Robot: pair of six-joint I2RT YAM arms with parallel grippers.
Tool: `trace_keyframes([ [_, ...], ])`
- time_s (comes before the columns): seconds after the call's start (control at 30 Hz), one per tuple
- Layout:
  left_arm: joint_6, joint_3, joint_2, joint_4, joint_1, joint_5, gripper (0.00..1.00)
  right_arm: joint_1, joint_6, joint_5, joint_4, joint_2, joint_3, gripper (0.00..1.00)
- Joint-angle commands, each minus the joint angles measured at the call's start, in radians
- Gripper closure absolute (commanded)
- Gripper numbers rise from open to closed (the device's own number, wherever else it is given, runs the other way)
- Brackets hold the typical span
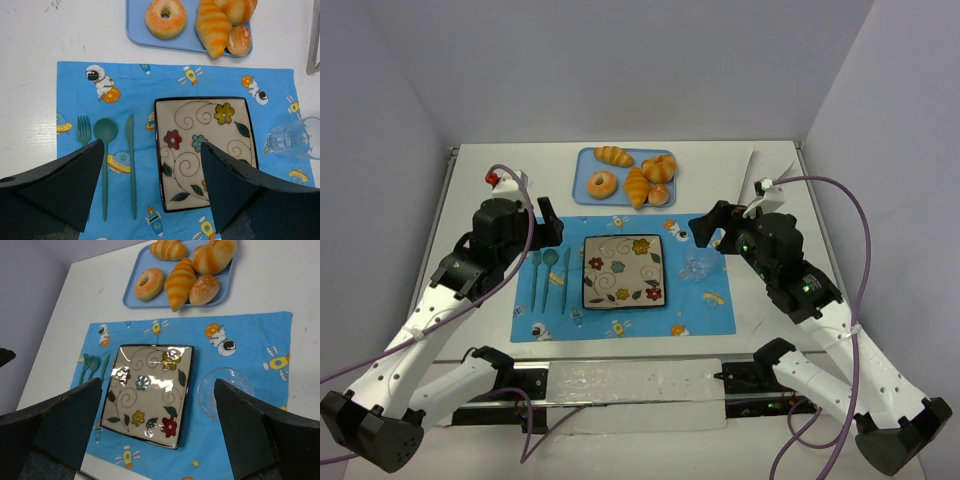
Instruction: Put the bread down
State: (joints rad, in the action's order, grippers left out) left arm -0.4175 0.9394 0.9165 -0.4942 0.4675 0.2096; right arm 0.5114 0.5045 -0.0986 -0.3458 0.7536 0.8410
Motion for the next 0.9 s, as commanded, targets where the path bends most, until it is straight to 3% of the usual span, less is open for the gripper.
trace_keyframes([
  [0.0,-0.007,0.002,-0.008,0.023,-0.006,0.007,0.12,0.009,-0.011,-0.059,-0.004,-0.017,0.024,0.0],
  [0.4,-0.007,0.002,-0.007,0.023,-0.006,0.004,0.12,0.009,-0.021,-0.079,-0.035,-0.002,0.055,0.0],
  [0.5,-0.007,0.002,-0.007,0.025,-0.006,0.001,0.12,0.009,-0.046,-0.15,-0.065,0.03,0.104,0.0],
  [0.57,-0.009,0.002,-0.007,0.025,-0.006,-0.007,0.12,-0.007,-0.057,-0.289,-0.116,0.096,0.174,0.0],
  [0.63,-0.009,0.002,-0.007,0.026,-0.007,-0.012,0.12,-0.075,-0.075,-0.331,-0.168,0.2,0.237,0.0],
  [0.77,-0.007,0.004,-0.007,0.026,-0.007,-0.022,0.12,-0.276,-0.073,-0.212,-0.208,0.39,0.396,0.0],
  [0.87,-0.007,0.002,-0.013,0.031,-0.012,-0.035,0.12,-0.368,-0.054,-0.205,-0.228,0.551,0.487,0.0],
])
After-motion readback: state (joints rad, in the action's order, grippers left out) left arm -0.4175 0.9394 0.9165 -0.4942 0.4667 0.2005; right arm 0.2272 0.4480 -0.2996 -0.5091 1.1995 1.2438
